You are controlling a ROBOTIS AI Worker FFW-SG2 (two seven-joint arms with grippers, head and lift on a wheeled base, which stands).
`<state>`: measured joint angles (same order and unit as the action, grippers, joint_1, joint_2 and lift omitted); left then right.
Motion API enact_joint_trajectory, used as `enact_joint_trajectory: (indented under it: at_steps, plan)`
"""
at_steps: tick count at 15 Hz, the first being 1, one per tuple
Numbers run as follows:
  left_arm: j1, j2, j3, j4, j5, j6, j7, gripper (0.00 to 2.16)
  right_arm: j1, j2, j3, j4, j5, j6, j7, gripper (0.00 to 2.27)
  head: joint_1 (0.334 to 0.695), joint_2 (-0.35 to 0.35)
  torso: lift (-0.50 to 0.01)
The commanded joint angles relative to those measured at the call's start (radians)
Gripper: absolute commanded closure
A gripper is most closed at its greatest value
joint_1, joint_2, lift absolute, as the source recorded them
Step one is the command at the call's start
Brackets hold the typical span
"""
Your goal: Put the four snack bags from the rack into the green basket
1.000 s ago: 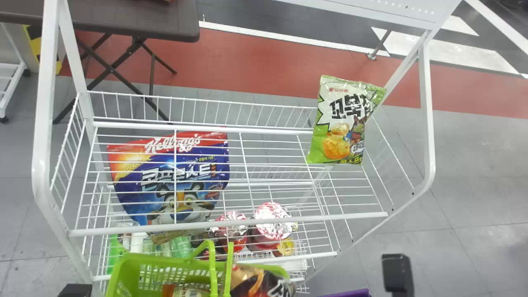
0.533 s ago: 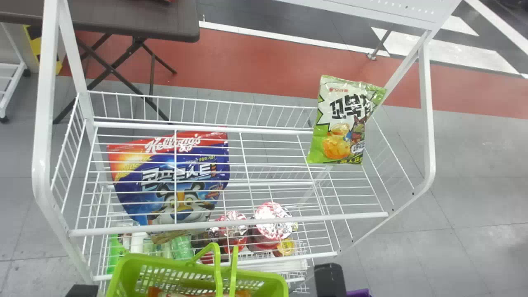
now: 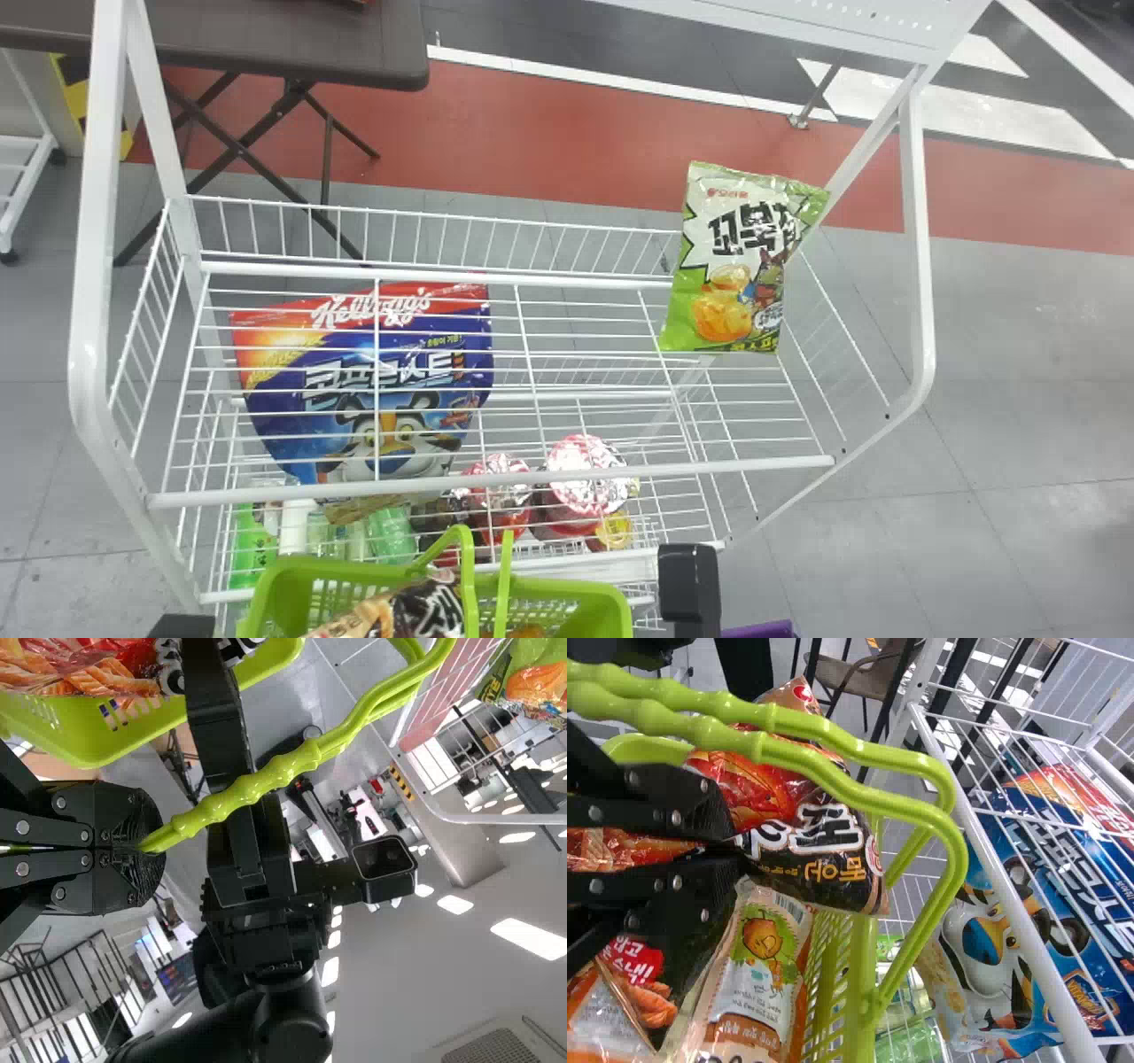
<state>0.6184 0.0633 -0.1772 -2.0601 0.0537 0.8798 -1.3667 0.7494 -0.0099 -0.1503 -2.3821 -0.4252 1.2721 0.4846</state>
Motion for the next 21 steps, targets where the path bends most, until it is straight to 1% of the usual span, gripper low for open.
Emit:
enact_joint_trajectory:
  at_steps: [1,3,4,7,10,11,12,13,15,17,21]
  plan:
    - [0.0,0.001,0.004,0.0,0.0,0.0,-0.002,2.14,0.011,-0.018,-0.014,-0.008,0.019,0.0,0.003,0.0,0.695,-0.35,-0.006]
    - [0.0,0.001,0.005,-0.003,0.0,0.0,-0.005,2.14,0.016,-0.036,-0.021,-0.023,0.083,-0.003,0.003,0.05,0.695,-0.35,-0.006]
    - [0.0,0.001,0.005,-0.005,0.0,0.0,-0.006,2.14,0.016,-0.038,-0.037,-0.029,0.1,-0.03,0.003,0.05,0.695,-0.35,-0.006]
    - [0.004,0.001,0.007,-0.006,0.003,-0.006,-0.009,2.14,0.01,-0.038,-0.098,-0.039,0.1,-0.125,0.012,0.06,0.695,-0.35,-0.006]
    - [0.011,0.001,0.007,-0.011,0.002,-0.015,-0.009,2.14,-0.018,-0.035,-0.13,-0.02,0.115,-0.444,0.005,0.08,0.695,-0.35,-0.006]
    - [0.012,0.001,0.005,-0.015,0.002,-0.018,-0.006,2.14,-0.053,-0.032,-0.127,0.012,0.149,-0.567,-0.011,0.08,0.695,-0.35,-0.006]
    - [0.017,0.003,0.005,-0.018,0.0,-0.018,-0.008,2.14,-0.1,-0.027,-0.12,0.052,0.184,-0.675,-0.031,0.08,0.695,-0.35,-0.006]
    - [0.018,0.004,0.007,-0.023,0.0,-0.018,-0.009,2.14,-0.147,-0.024,-0.114,0.086,0.203,-0.718,-0.067,0.08,0.695,-0.35,-0.006]
    - [0.02,0.007,0.01,-0.025,0.002,-0.015,-0.015,2.14,-0.262,-0.022,-0.104,0.155,0.256,-0.751,-0.173,0.08,0.695,-0.35,-0.006]
    - [0.017,0.009,0.015,-0.023,0.002,-0.012,-0.018,2.14,-0.37,-0.022,-0.106,0.227,0.333,-0.776,-0.25,0.08,0.695,-0.35,-0.006]
    - [0.011,0.01,0.039,-0.015,0.011,-0.012,-0.037,2.14,-0.547,-0.024,-0.16,0.382,0.456,-0.776,-0.317,0.08,0.695,-0.35,-0.006]
